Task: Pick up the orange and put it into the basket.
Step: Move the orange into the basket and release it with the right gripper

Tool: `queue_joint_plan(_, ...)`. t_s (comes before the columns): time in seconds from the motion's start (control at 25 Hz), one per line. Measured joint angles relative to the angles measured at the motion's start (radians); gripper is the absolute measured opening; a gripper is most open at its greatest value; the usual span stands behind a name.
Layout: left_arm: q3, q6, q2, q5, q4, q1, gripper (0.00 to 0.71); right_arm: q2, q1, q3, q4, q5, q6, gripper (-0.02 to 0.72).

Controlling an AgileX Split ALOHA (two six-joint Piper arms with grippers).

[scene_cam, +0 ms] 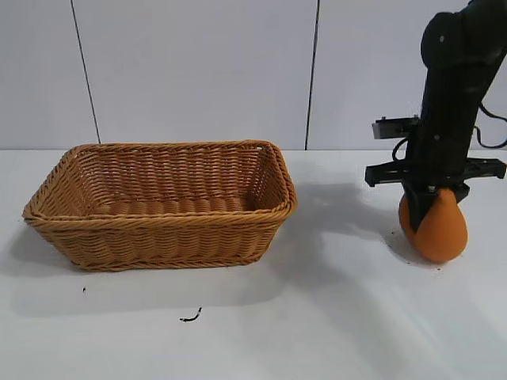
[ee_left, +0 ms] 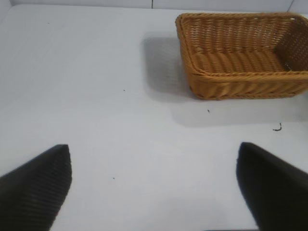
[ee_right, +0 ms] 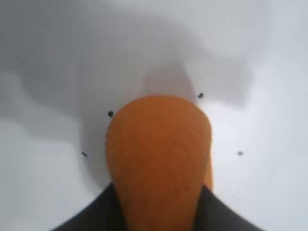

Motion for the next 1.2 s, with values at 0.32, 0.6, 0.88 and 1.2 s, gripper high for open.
queue_joint_plan(0.32, 0.000, 0.000, 0.000, 0.000, 0.000, 0.000, 0.666, -0.020, 0.028, -0.213, 0.052, 0.021, 0.001, 0.106)
queue_joint_plan(0.6, 0.000, 0.000, 0.000, 0.000, 0.000, 0.000, 0.666, -0.019, 0.143, -0.232, 0.053, 0.025, 0.005, 0.106)
queue_joint_plan(0.88, 0.000, 0.000, 0.000, 0.000, 0.000, 0.000, 0.666, -0.019, 0.320, -0.233, 0.053, -0.011, 0.019, 0.106)
queue_joint_plan(1.2, 0.000, 0.000, 0.000, 0.000, 0.000, 0.000, 0.666, 0.015, 0.499, -0.233, 0.060, -0.199, 0.023, 0.106)
